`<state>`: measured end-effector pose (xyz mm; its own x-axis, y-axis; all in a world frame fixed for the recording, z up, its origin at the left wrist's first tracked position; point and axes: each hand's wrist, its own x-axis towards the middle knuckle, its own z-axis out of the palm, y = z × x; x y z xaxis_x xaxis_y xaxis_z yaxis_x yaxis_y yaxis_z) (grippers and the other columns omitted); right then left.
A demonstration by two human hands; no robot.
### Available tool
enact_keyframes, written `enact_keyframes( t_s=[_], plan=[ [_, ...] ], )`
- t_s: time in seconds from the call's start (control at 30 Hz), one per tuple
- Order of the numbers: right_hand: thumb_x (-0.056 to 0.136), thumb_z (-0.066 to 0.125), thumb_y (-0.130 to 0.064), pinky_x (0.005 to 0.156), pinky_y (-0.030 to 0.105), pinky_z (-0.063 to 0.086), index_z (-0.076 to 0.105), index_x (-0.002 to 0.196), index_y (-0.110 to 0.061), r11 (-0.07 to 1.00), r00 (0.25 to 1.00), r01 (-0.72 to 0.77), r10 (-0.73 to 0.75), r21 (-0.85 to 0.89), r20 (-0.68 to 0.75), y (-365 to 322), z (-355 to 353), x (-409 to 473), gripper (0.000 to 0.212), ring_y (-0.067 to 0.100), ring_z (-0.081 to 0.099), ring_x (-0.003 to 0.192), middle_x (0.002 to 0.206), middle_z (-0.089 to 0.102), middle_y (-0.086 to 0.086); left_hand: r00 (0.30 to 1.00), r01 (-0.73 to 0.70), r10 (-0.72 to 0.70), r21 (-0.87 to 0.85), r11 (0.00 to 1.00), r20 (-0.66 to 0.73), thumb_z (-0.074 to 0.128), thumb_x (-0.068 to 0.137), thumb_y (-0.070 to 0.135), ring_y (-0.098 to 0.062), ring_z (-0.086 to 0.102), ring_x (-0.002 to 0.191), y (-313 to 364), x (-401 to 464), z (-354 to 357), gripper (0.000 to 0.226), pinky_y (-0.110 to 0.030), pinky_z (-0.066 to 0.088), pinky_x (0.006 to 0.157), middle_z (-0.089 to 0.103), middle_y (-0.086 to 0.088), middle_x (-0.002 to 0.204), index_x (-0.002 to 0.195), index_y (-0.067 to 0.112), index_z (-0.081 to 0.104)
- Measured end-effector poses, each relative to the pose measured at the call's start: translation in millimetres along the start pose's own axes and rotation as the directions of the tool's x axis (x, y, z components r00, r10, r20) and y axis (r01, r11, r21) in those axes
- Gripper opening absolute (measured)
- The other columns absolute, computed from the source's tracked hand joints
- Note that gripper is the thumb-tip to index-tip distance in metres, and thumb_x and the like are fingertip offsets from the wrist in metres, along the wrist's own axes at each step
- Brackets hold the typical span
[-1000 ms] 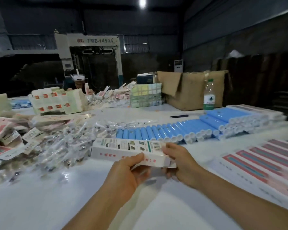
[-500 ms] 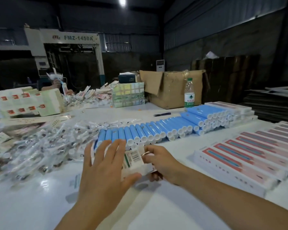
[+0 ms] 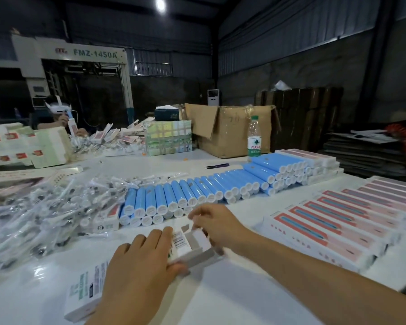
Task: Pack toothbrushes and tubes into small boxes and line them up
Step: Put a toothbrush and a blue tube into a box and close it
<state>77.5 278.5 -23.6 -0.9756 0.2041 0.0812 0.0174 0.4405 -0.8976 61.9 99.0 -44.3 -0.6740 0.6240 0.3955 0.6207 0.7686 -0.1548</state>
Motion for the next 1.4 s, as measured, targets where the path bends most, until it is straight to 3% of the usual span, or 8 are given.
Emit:
enact_keyframes(
  t_s=[0.17,0.4,0.53,0.87,0.97,1.1,1.23,1.4],
  plan=[
    [0.092,0.044,-0.009,0.061,0.029,0.042,0.064,0.083,-0.004,0.909,0.954,-0.043,-0.085,-0.414,-0.287,-16,-65,70,0.023,0.023,0.052,0.073,0.085,0.063,0.015,0.998,0.035,-0.036,0.020,0.999,0.058,0.026,0.086,0.074,-0.013,0.037,0.123,1,6,4,0.076,-0.028,0.029,0.096,0.033,0.011,0.139,0.147,0.034,0.004],
    [0.092,0.043,-0.010,0.090,0.042,0.041,0.051,0.120,-0.003,0.308,0.904,-0.401,-0.020,-0.862,-0.428,28,-147,142,0.031,0.035,0.044,0.116,0.125,0.047,0.018,0.984,0.072,-0.069,-0.015,0.997,0.163,0.058,0.068,0.077,-0.027,0.056,0.104,12,19,-6,0.089,-0.044,0.042,0.084,0.055,-0.007,0.121,0.139,0.026,0.042],
    [0.090,0.042,-0.020,0.090,0.041,0.040,0.054,0.119,-0.015,0.283,0.853,-0.517,0.087,-0.808,-0.515,49,-155,161,0.032,0.034,0.046,0.116,0.127,0.052,0.013,1.000,-0.012,0.012,-0.062,0.998,-0.010,0.085,0.020,0.068,-0.024,0.058,0.045,11,21,11,0.083,-0.035,0.046,0.039,0.062,-0.006,0.059,0.080,0.012,0.077],
    [0.084,0.054,-0.018,0.076,0.033,0.045,0.055,0.087,-0.011,0.428,0.870,-0.470,0.079,-0.772,-0.486,31,-152,171,0.008,0.027,0.055,0.088,0.096,0.058,0.007,0.995,0.054,-0.049,-0.060,0.997,0.083,0.073,0.057,0.070,-0.028,0.061,0.084,7,24,7,0.088,-0.047,0.048,0.070,0.063,-0.009,0.100,0.121,0.011,0.060],
    [0.087,0.057,-0.026,0.057,0.028,0.037,0.053,0.073,-0.008,0.663,0.891,-0.359,0.034,-0.657,-0.453,2,-139,154,0.023,0.023,0.051,0.067,0.079,0.057,0.010,0.995,0.097,-0.095,-0.046,0.994,0.042,0.027,0.089,0.070,-0.021,0.032,0.121,1,20,15,0.076,-0.039,0.023,0.097,0.031,0.004,0.136,0.146,0.025,0.004],
    [0.084,0.059,-0.014,0.042,0.022,0.033,0.051,0.078,-0.013,0.998,0.913,-0.048,0.026,-0.043,-0.407,-23,-102,100,0.011,0.017,0.042,0.047,0.066,0.050,0.009,0.995,0.104,-0.104,-0.009,0.995,0.006,0.018,0.088,0.071,-0.019,0.032,0.122,0,19,15,0.075,-0.036,0.024,0.098,0.031,0.007,0.137,0.146,0.027,0.001],
    [0.084,0.059,-0.001,0.035,0.020,0.035,0.044,0.115,-0.019,0.854,0.942,0.071,0.113,0.516,-0.317,-9,-53,41,0.039,0.015,0.047,0.037,0.070,0.054,0.012,0.991,0.121,-0.121,-0.009,0.993,-0.064,0.019,0.089,0.070,-0.018,0.035,0.119,1,18,11,0.073,-0.034,0.027,0.095,0.035,0.007,0.135,0.146,0.027,0.005],
    [0.084,0.061,0.004,0.038,0.027,0.045,0.009,0.150,-0.034,0.779,0.929,0.191,0.053,0.597,-0.367,2,-19,15,0.092,0.015,0.052,0.040,0.057,0.056,0.010,0.978,0.175,-0.177,-0.022,0.984,-0.109,0.023,0.090,0.068,-0.020,0.036,0.119,9,13,6,0.072,-0.035,0.028,0.093,0.036,0.004,0.136,0.146,0.025,0.008]
  ],
)
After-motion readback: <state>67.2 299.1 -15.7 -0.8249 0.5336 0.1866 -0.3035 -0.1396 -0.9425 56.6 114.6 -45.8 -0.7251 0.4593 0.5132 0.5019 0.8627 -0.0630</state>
